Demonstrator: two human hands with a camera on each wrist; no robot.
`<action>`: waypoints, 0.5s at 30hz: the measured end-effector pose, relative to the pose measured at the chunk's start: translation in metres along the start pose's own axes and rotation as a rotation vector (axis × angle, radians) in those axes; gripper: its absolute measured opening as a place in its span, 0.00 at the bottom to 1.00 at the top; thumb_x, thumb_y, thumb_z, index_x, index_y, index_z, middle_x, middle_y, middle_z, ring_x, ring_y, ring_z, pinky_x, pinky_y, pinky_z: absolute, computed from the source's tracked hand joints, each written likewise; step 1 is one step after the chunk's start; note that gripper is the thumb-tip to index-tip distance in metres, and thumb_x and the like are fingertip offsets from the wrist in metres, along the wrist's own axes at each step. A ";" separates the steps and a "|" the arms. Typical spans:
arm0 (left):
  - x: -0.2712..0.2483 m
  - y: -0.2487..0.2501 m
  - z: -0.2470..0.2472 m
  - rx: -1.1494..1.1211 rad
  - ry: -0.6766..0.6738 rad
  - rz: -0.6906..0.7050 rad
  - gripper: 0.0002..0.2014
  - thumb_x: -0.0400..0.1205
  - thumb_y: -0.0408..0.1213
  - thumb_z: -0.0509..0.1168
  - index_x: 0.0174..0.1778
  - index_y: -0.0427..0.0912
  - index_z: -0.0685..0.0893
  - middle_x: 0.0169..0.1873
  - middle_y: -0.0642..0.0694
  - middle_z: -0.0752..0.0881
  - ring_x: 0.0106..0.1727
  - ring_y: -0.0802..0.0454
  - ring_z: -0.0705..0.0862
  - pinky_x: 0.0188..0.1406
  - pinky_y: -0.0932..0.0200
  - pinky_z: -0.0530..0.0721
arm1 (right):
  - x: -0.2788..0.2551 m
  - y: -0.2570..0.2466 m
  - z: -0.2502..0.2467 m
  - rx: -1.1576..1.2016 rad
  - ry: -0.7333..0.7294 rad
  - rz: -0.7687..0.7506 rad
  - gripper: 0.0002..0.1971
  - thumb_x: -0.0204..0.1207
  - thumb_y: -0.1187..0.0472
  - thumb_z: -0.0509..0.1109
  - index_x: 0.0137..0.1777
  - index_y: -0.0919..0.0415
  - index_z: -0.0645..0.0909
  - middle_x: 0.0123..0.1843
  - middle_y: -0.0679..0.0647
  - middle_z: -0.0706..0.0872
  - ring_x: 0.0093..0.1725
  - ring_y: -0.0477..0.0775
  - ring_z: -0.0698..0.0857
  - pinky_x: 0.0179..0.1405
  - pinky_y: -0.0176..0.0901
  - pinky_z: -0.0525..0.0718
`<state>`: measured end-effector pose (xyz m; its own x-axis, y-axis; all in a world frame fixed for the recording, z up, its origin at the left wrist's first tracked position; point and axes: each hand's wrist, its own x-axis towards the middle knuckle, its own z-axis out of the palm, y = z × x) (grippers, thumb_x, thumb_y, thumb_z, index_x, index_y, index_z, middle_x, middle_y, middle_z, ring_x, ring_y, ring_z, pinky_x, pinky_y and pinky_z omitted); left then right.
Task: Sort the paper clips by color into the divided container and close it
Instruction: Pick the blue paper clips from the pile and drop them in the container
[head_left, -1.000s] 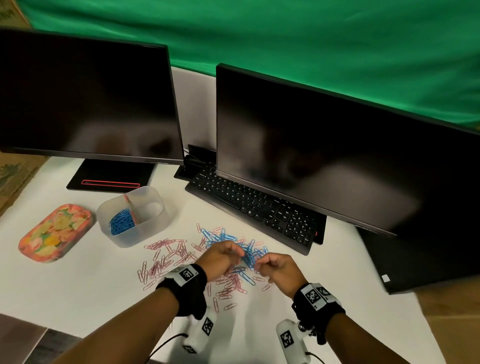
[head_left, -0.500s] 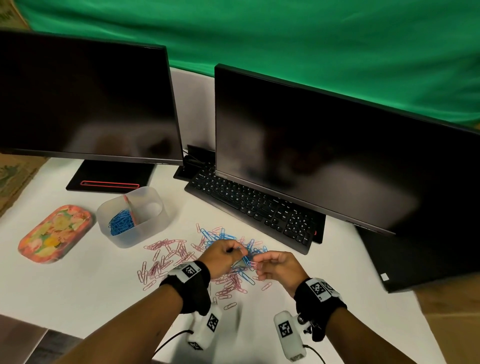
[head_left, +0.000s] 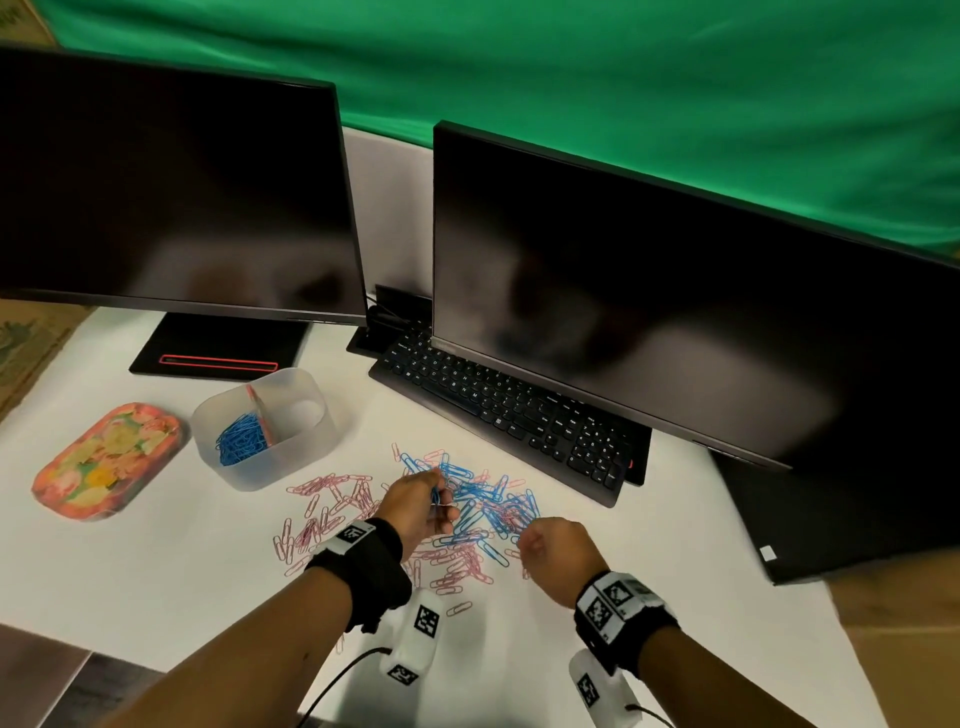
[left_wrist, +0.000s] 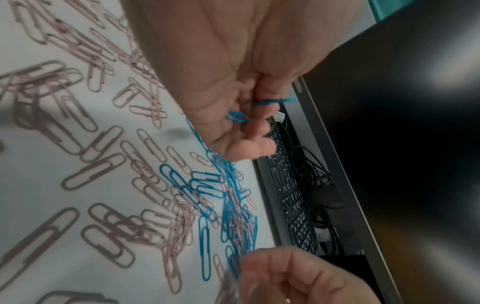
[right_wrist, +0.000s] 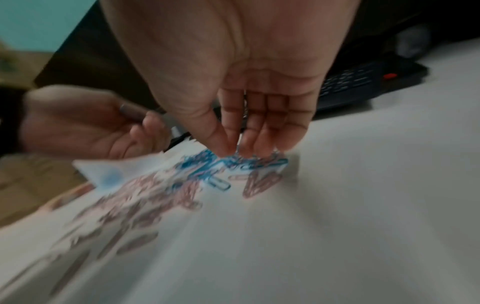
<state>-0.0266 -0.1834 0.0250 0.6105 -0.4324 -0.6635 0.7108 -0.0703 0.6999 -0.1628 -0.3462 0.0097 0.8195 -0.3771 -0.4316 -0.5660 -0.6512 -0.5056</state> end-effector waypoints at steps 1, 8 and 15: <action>0.001 0.000 -0.002 -0.028 -0.003 0.004 0.14 0.88 0.35 0.52 0.36 0.40 0.72 0.29 0.42 0.74 0.28 0.46 0.75 0.25 0.57 0.73 | 0.000 -0.004 0.005 -0.034 0.012 -0.044 0.08 0.70 0.61 0.65 0.41 0.48 0.85 0.44 0.47 0.87 0.46 0.50 0.86 0.47 0.34 0.81; 0.002 0.003 -0.015 -0.101 -0.016 0.032 0.04 0.85 0.33 0.55 0.46 0.43 0.73 0.28 0.44 0.72 0.25 0.50 0.69 0.25 0.59 0.67 | 0.008 -0.026 0.031 -0.203 -0.021 -0.139 0.14 0.75 0.66 0.63 0.58 0.56 0.82 0.60 0.55 0.84 0.58 0.57 0.82 0.56 0.41 0.80; 0.006 -0.011 -0.020 0.970 -0.012 0.270 0.06 0.78 0.36 0.65 0.37 0.51 0.82 0.35 0.50 0.86 0.30 0.54 0.81 0.33 0.57 0.83 | 0.014 -0.031 0.030 -0.203 -0.031 -0.080 0.18 0.75 0.70 0.64 0.63 0.58 0.80 0.63 0.56 0.83 0.63 0.55 0.81 0.61 0.38 0.78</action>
<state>-0.0238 -0.1667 0.0082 0.7022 -0.5505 -0.4516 -0.0457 -0.6677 0.7430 -0.1362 -0.3117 -0.0028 0.8561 -0.3001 -0.4207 -0.4667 -0.7985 -0.3802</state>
